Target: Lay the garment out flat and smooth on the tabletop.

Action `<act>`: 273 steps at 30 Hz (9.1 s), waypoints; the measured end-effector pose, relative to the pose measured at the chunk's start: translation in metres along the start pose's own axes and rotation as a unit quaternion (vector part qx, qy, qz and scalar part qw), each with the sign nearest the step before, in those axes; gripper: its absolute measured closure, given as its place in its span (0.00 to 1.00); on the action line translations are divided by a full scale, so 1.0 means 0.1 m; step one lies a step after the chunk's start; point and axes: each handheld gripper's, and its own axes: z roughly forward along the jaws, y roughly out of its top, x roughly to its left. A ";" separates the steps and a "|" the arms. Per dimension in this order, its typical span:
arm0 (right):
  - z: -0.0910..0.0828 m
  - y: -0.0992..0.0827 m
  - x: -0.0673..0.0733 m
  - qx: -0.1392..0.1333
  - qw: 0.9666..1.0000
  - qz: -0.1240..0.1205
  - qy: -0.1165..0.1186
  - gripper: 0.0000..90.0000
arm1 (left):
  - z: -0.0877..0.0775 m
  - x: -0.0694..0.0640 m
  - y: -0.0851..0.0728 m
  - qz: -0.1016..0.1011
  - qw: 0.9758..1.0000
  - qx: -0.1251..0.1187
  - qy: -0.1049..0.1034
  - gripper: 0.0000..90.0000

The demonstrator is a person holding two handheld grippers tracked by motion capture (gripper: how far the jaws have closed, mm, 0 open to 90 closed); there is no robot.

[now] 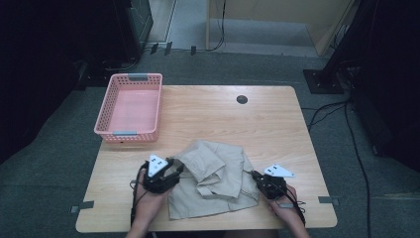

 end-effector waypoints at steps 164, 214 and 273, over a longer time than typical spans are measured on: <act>-0.95 -0.13 -0.20 -0.017 0.987 -0.090 0.131 1.00 | -0.03 0.48 -0.25 -0.047 0.983 0.083 -0.156 1.00; 0.56 1.54 -0.99 -0.033 0.989 0.144 -0.005 0.74 | 0.18 0.71 -0.01 -0.124 0.978 0.040 -0.163 0.54; 0.04 1.52 -1.01 -0.105 0.989 0.099 0.032 0.59 | 0.84 0.28 0.58 -0.081 0.997 0.003 0.003 0.44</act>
